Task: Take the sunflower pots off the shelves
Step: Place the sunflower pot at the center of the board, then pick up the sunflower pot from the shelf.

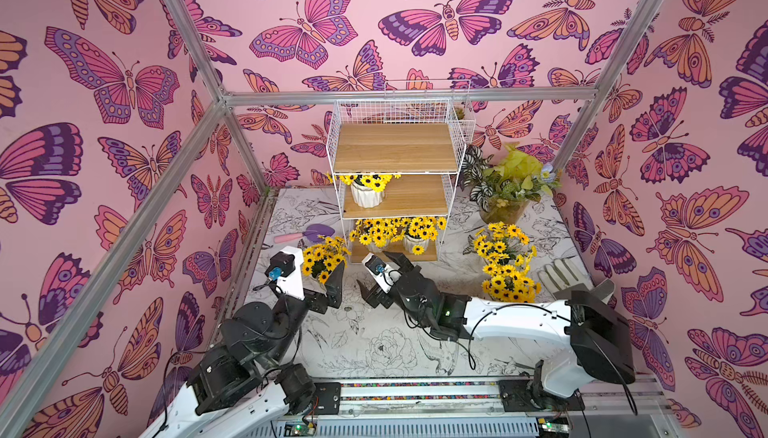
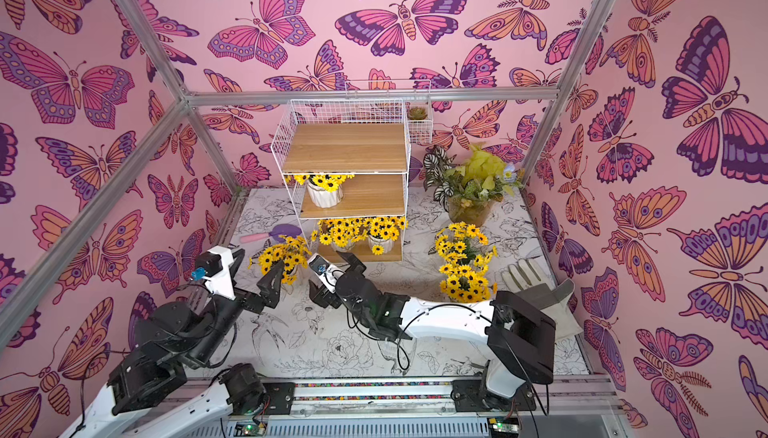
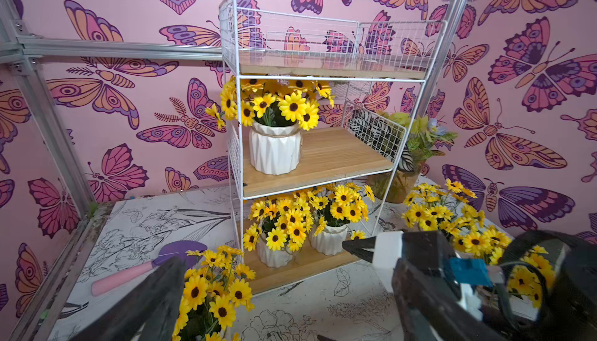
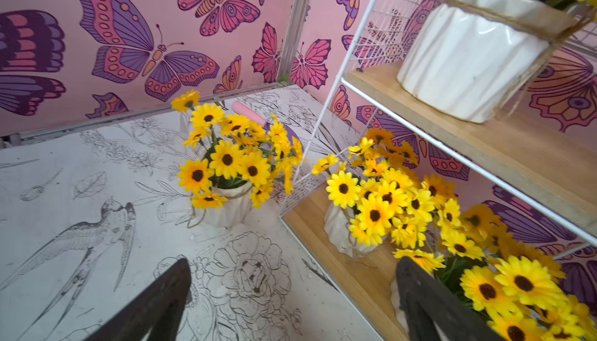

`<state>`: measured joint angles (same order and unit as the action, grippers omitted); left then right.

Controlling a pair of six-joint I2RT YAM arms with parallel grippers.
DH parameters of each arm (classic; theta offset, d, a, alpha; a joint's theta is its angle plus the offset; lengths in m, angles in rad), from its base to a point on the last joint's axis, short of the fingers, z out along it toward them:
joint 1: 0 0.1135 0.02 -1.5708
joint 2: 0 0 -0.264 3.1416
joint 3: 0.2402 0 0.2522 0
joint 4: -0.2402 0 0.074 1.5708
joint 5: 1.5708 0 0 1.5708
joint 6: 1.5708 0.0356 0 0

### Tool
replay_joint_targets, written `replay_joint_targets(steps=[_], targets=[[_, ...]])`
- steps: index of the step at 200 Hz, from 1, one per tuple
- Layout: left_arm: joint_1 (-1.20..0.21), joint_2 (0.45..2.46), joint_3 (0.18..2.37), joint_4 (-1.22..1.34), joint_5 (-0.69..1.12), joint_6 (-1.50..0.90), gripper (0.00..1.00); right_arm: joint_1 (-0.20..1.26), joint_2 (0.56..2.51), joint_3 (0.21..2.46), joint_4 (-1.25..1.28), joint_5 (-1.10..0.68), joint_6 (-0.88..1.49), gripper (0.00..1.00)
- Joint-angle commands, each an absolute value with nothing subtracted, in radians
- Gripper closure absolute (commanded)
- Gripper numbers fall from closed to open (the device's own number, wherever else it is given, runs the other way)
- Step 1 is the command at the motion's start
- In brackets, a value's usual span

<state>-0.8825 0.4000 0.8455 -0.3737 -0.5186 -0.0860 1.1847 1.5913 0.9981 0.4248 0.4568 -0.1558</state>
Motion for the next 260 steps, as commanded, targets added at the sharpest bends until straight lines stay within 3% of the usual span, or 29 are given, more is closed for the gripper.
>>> replay_joint_targets(steps=[1, 76, 260], targets=[[-0.877, 0.427, 0.871, -0.415, -0.424, -0.087, 0.0, 1.154, 1.537, 1.061, 0.397, 0.492, -0.187, 0.01], [-0.877, 0.426, 0.862, -0.445, -0.353, -0.132, 0.0, 1.049, 1.53, 1.099, 0.428, 0.439, -0.195, 0.01], [-0.863, 0.579, 0.837, -0.357, -0.317, -0.077, 0.0, 0.909, 1.774, 1.311, 0.562, 0.3, -0.127, 0.01]])
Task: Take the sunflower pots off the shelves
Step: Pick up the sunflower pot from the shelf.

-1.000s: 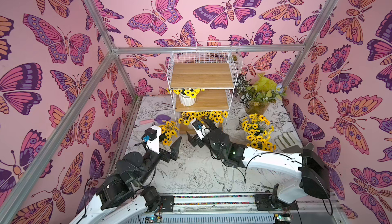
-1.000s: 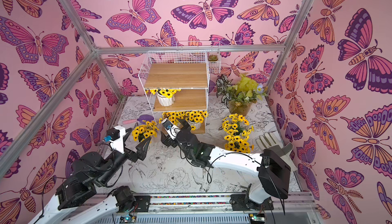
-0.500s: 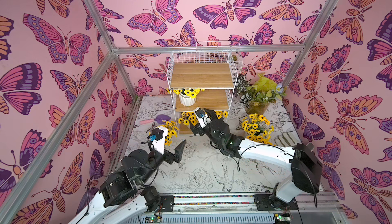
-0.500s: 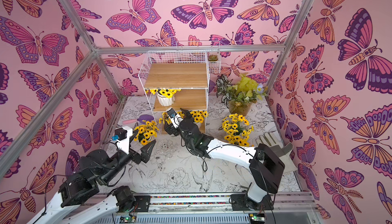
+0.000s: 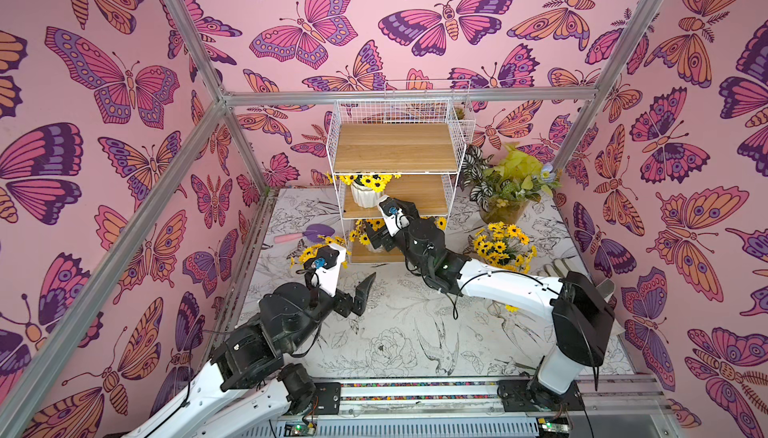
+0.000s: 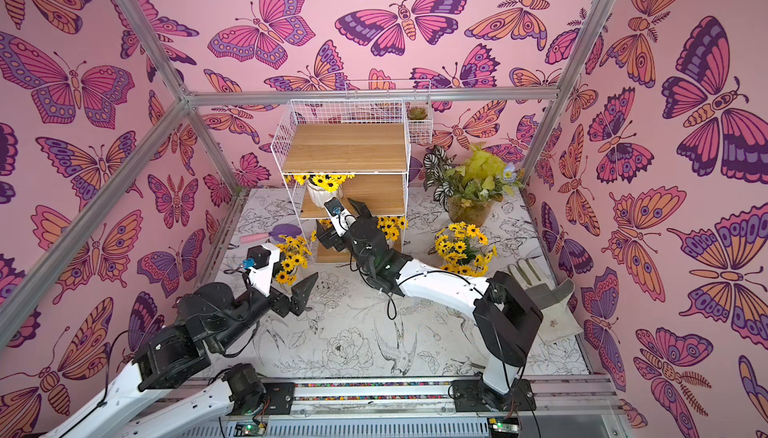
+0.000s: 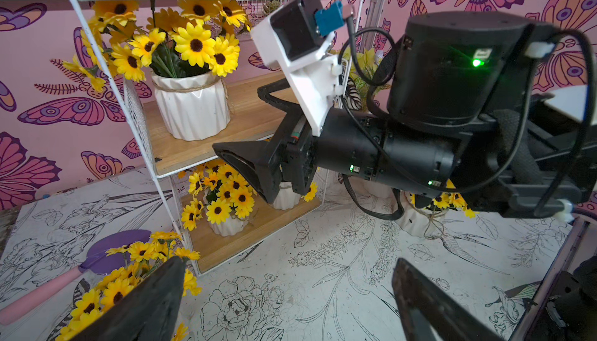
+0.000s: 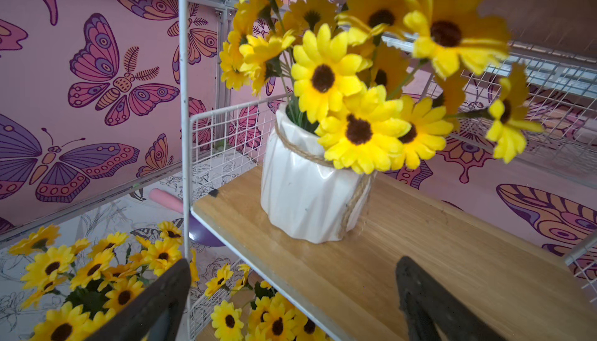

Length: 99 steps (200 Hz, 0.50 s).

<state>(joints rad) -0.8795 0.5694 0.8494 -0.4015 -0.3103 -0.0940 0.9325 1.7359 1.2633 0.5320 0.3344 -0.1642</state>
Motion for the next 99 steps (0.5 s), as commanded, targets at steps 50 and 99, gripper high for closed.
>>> replay_joint_targets(steps=[50, 99], targets=[[-0.757, 0.627, 0.827, -0.324, -0.3, -0.112, 0.0, 0.872, 1.851, 1.378, 0.579, 0.254, -0.097, 0.01], [-0.663, 0.609, 0.779, -0.298, -0.257, -0.133, 0.0, 0.858, 1.893, 1.414, 0.61, 0.215, -0.082, 0.01]])
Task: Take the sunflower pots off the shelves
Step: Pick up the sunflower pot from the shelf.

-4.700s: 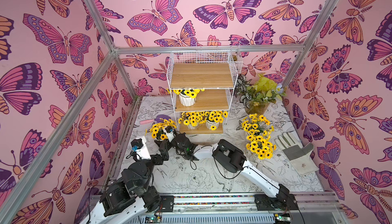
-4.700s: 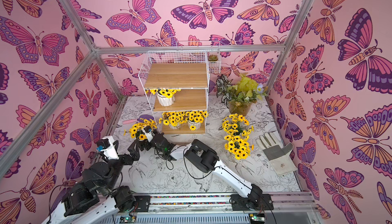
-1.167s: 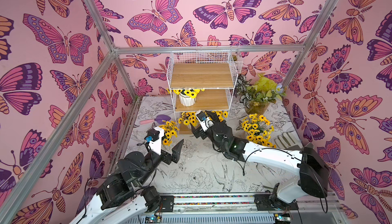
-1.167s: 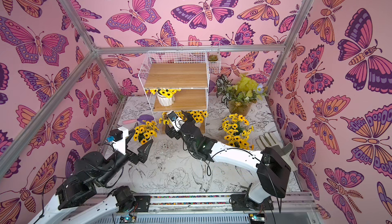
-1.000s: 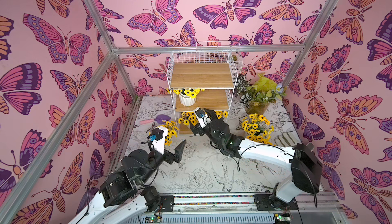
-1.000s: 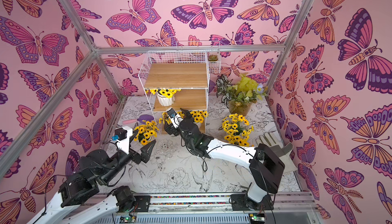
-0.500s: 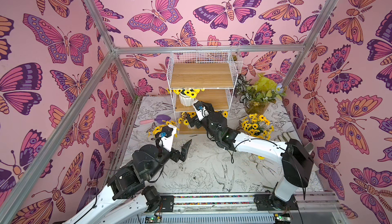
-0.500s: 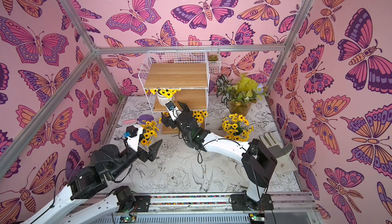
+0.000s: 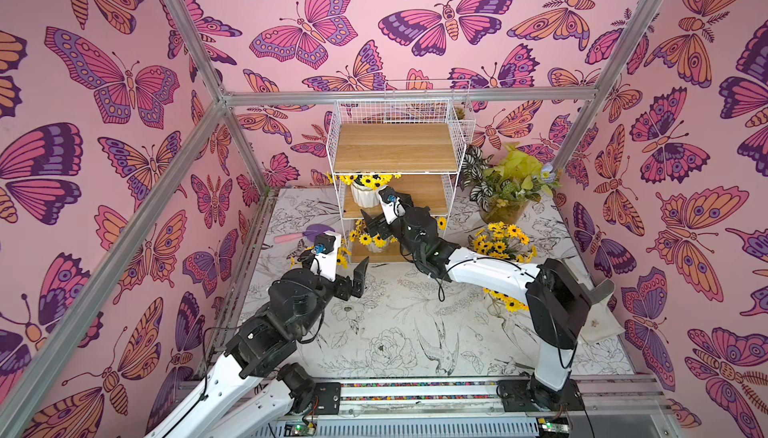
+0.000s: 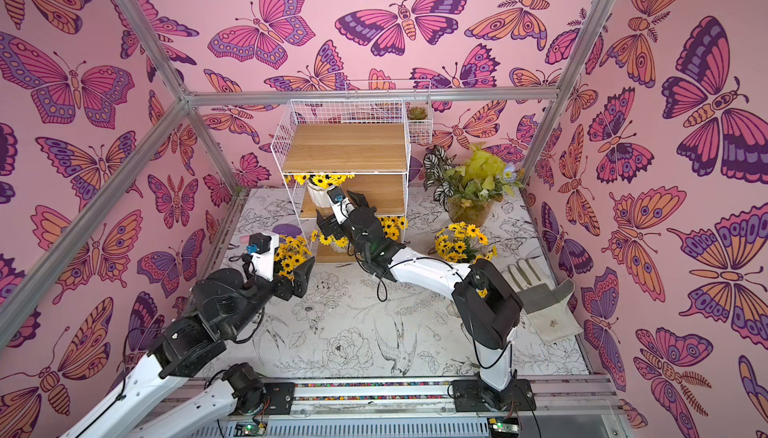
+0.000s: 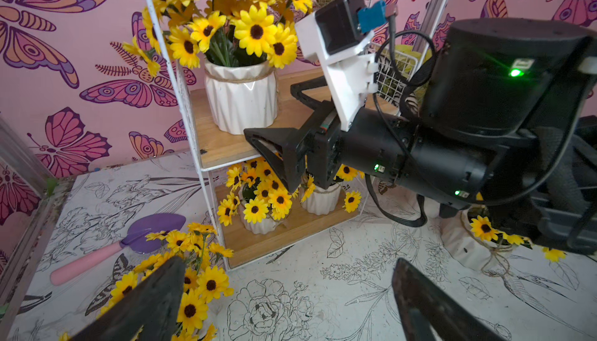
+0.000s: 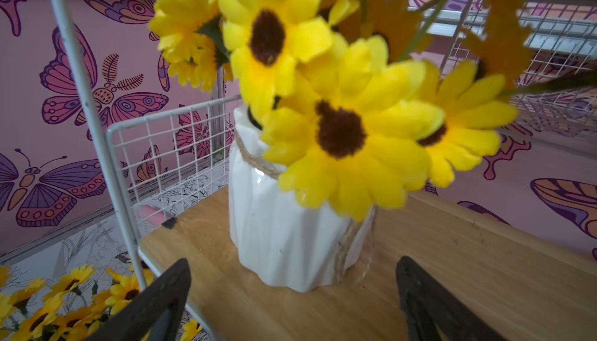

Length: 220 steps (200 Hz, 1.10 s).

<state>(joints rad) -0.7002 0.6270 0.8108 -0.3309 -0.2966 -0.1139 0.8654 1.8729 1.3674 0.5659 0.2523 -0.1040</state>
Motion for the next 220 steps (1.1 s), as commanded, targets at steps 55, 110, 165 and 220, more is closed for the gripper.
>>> replay_joint_targets(steps=[55, 110, 165, 220], targets=[[-0.624, 0.618, 0.769, -0.296, -0.229, -0.132, 0.0, 0.856, 1.968, 1.478, 0.654, 0.208, -0.072, 0.01], [-0.605, 0.633, 0.771, -0.295, -0.204, -0.134, 0.0, 0.838, 2.024, 1.524, 0.684, 0.227, -0.057, 0.01], [-0.596, 0.639, 0.758, -0.289, -0.196, -0.143, 0.0, 0.819, 2.104, 1.611, 0.685, 0.226, -0.063, 0.01], [-0.588, 0.642, 0.76, -0.298, -0.198, -0.136, 0.0, 0.803, 2.184, 1.701, 0.679, 0.196, -0.037, 0.01]])
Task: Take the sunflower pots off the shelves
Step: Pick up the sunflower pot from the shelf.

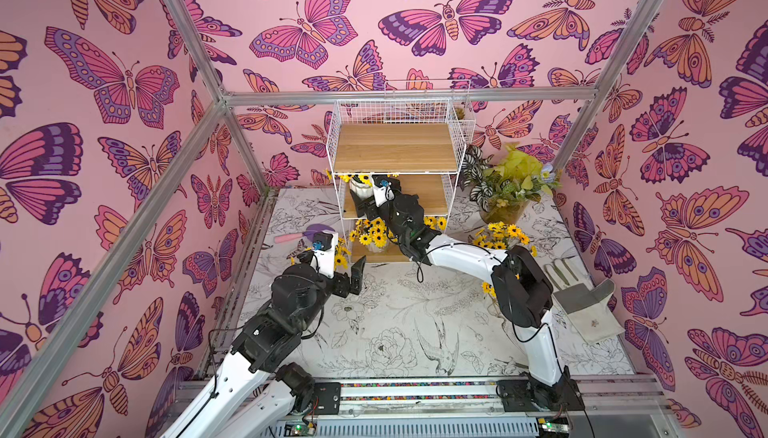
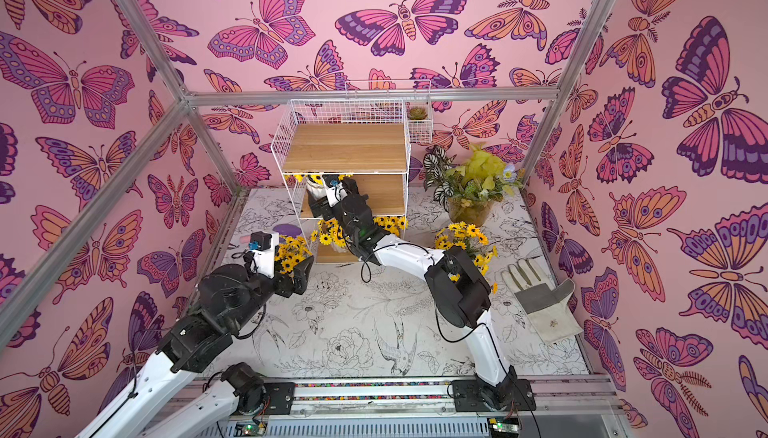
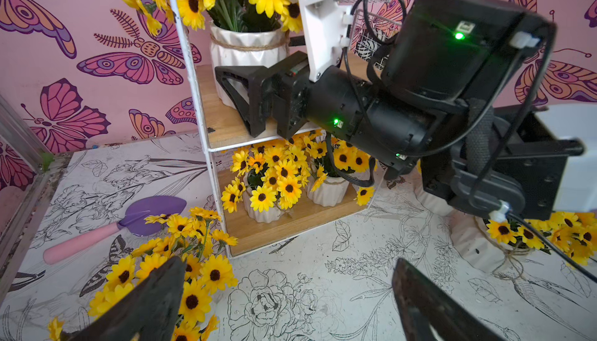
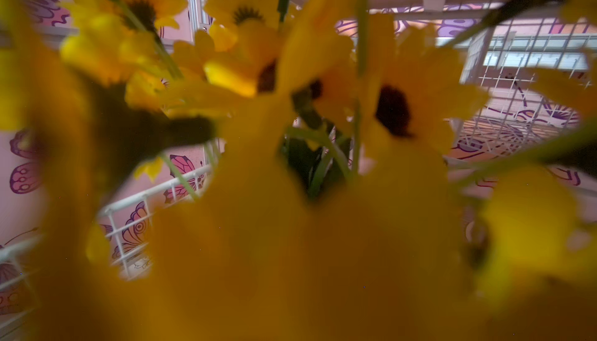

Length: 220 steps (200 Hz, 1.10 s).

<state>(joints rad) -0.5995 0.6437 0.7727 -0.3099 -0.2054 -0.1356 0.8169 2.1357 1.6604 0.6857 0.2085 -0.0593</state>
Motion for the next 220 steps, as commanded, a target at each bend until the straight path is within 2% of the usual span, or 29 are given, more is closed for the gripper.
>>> replay_joint_targets(steps=[1, 104, 155, 220], targets=[[-0.588, 0.641, 0.761, -0.298, -0.198, -0.136, 0.0, 0.803, 2.185, 1.702, 0.679, 0.196, -0.037, 0.01], [-0.581, 0.641, 0.753, -0.314, -0.199, -0.137, 0.0, 0.793, 2.319, 1.805, 0.748, 0.214, -0.073, 0.01], [-0.578, 0.66, 0.76, -0.311, -0.193, -0.139, 0.0, 0.778, 2.359, 1.86, 0.701, 0.181, -0.061, 0.0], [-0.573, 0.652, 0.758, -0.305, -0.187, -0.144, 0.0, 0.777, 2.344, 1.87, 0.666, 0.161, -0.082, 0.27]])
